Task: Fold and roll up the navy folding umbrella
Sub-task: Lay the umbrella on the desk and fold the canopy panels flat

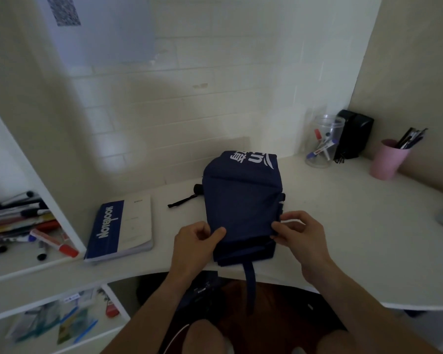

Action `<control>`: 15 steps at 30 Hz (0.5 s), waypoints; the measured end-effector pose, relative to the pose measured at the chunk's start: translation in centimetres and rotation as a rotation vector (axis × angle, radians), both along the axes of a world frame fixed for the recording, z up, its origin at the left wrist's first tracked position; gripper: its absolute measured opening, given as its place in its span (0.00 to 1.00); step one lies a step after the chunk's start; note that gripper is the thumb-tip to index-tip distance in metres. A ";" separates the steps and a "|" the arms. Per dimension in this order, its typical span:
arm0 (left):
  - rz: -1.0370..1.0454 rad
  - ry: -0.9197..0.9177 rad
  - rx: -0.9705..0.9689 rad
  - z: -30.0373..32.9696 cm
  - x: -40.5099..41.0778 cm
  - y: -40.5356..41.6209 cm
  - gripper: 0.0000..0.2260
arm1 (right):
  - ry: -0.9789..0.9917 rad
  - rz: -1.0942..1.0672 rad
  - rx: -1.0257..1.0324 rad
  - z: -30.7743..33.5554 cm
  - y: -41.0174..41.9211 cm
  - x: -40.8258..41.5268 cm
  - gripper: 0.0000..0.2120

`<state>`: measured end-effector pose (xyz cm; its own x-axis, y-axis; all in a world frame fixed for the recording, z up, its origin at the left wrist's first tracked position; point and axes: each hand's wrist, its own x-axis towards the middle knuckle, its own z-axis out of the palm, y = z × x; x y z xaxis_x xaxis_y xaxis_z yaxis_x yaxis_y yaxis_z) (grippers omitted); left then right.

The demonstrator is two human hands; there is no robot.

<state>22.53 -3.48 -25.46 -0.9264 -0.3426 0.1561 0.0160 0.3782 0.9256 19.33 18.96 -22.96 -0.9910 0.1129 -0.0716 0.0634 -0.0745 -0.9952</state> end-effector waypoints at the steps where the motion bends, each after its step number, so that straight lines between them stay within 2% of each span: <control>1: 0.013 0.023 -0.028 -0.2 0.2 0.1 0.19 | -0.032 0.016 0.023 -0.2 0.1 0.2 0.06; 3: -0.031 0.037 -0.008 -0.5 0.6 0.3 0.13 | -0.096 0.052 0.073 -0.6 0.2 0.3 0.05; 6: -0.141 0.092 -0.042 -0.4 1.1 0.3 0.13 | -0.091 0.092 0.185 -0.9 0.0 0.4 0.11; 9: -0.199 0.113 -0.262 -1.1 1.1 -0.1 0.19 | 0.011 0.128 0.516 -1.2 -0.1 0.6 0.17; 11: -0.204 0.068 -0.427 -2.0 1.0 -0.4 0.21 | 0.037 0.145 0.710 -1.3 -0.1 0.8 0.18; 13: -0.218 0.024 -0.505 -2.3 1.0 -0.3 0.23 | 0.170 0.038 0.912 -0.5 -0.5 1.0 0.15; 15: -0.219 0.013 -0.522 -2.0 0.9 -0.1 0.24 | 0.496 -0.028 0.979 0.4 -1.2 0.4 0.11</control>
